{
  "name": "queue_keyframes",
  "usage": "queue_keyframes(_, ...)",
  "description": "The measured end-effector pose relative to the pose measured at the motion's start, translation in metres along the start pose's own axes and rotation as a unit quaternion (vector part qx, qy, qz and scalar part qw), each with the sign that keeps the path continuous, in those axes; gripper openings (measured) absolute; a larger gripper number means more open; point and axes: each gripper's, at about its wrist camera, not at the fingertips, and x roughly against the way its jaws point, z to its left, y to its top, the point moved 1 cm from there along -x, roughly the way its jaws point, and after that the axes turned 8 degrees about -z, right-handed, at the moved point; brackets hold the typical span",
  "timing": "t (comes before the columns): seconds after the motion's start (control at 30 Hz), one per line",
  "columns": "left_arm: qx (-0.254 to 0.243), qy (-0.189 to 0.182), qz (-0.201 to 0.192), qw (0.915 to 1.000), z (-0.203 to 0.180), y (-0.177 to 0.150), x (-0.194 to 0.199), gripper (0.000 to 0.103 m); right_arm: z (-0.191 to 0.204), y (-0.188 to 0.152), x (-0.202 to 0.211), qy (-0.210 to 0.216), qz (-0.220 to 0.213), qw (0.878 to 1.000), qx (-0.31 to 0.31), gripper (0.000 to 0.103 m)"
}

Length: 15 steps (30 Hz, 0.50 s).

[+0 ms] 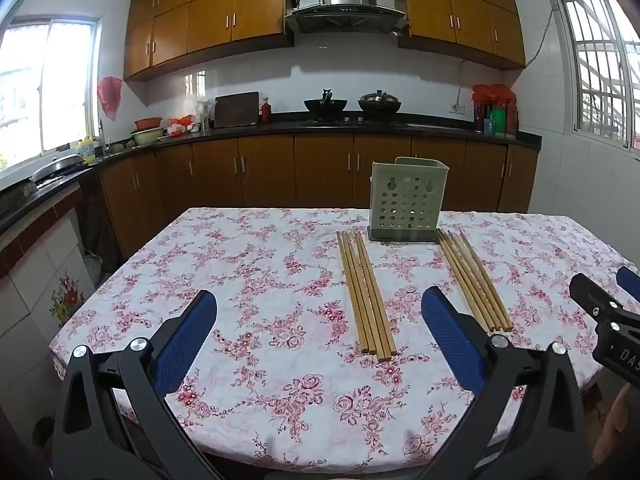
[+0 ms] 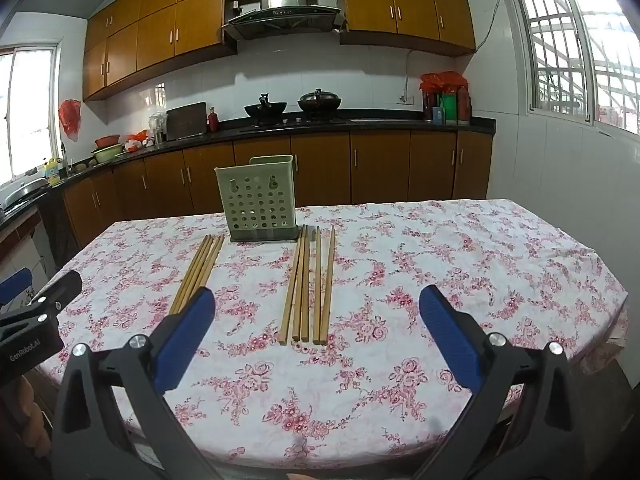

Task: Organize utensils

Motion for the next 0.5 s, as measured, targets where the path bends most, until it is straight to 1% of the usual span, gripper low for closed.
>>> queue_keyframes(0.5, 0.001, -0.001, 0.0, 1.0, -0.0006, 0.0001, -0.0005, 0.101, -0.0017, -0.0007, -0.0003, 0.001, -0.002, 1.0, -0.002, 0.099)
